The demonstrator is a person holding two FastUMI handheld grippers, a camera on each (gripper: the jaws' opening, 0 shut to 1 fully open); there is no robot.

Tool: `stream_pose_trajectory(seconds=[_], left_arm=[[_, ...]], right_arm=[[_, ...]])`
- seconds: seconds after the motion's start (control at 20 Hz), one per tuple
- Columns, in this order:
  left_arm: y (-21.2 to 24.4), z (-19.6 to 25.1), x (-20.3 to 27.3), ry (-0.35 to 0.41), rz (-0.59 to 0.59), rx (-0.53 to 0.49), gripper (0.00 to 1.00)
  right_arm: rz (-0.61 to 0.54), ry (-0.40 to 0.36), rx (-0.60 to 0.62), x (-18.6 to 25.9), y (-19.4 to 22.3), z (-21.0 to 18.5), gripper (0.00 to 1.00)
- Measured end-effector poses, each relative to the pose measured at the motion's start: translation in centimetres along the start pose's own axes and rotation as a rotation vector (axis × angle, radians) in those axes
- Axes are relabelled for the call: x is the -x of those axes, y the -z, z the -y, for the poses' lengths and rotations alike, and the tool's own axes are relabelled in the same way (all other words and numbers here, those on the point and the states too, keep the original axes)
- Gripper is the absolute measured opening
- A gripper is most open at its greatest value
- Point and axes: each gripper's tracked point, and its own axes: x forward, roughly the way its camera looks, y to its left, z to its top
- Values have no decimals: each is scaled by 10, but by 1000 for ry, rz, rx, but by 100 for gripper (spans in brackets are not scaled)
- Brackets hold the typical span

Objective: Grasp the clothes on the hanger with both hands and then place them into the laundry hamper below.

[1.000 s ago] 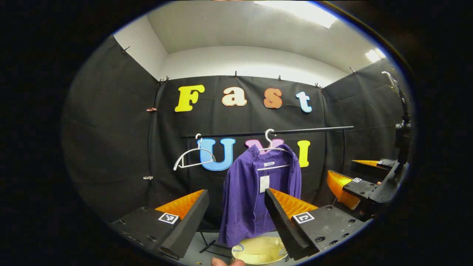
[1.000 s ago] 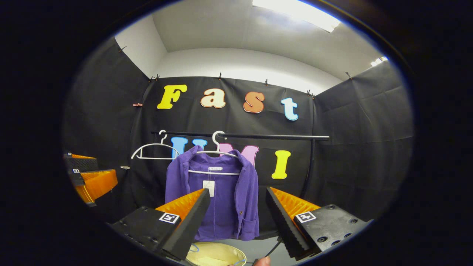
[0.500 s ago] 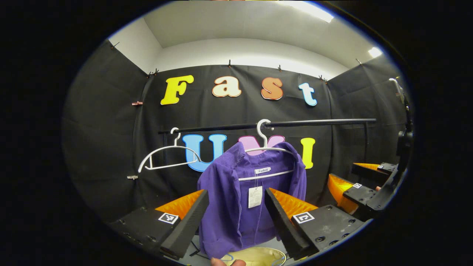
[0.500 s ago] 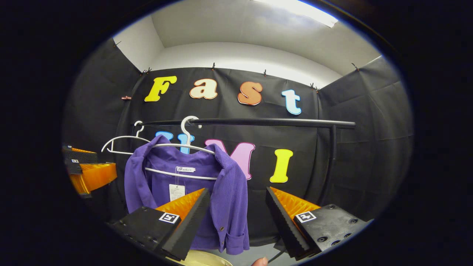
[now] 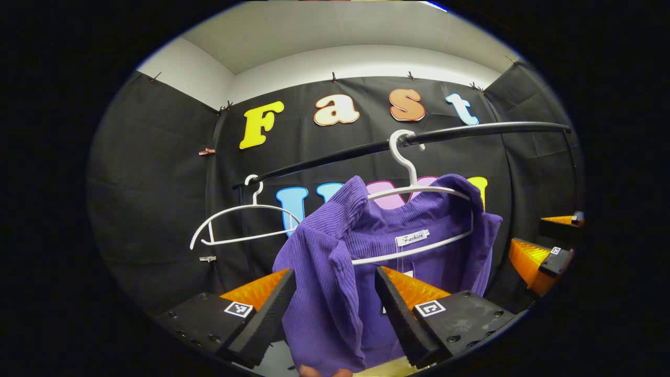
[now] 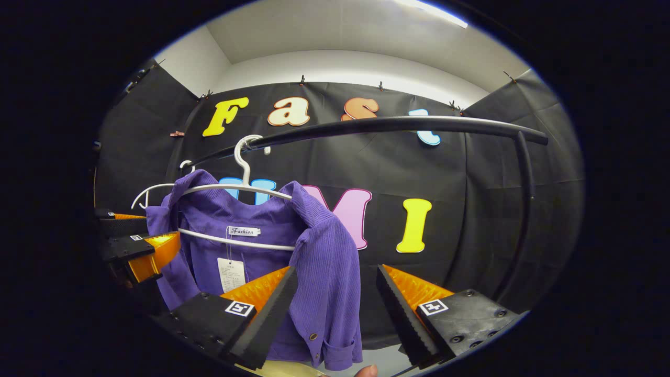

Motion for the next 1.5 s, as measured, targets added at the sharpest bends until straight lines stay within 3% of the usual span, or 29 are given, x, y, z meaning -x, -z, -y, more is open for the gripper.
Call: stream_pose_trajectory(seconds=[0.25,0.35,0.4,0.45,0.6,0.7,0.9,1.0,1.1,1.3,1.45,1.5], left_arm=[[7,-1,-30,-22,-1,12,96],[3,-2,-37,-26,19,17,86],[4,-3,-40,-32,15,14,72],[6,-8,-41,-44,11,8,67],[8,-30,-43,-105,-16,44,21],[9,-35,-43,-109,-32,82,9],[8,-30,-39,-88,-48,44,8],[9,-28,-40,-80,-51,25,8],[8,-26,-40,-60,-55,15,10],[7,-29,-39,-50,-58,7,8],[8,-30,-37,-38,-70,8,8],[8,-30,-37,-32,-78,11,8]], right_arm=[[-8,-10,17,-21,10,-9,98],[-1,-14,7,-29,9,-13,98],[2,-11,5,-33,11,-13,98],[1,-9,3,-38,12,-15,98],[11,-21,-3,-50,12,-27,98],[10,-32,1,-58,14,-34,97],[2,-102,-58,-38,7,-66,98],[61,-107,-55,-29,-6,-78,97],[80,-24,22,-45,-3,-58,97],[37,89,-51,-99,20,-30,95],[55,105,-43,-117,17,-5,32],[71,45,-45,-115,14,-12,11]])
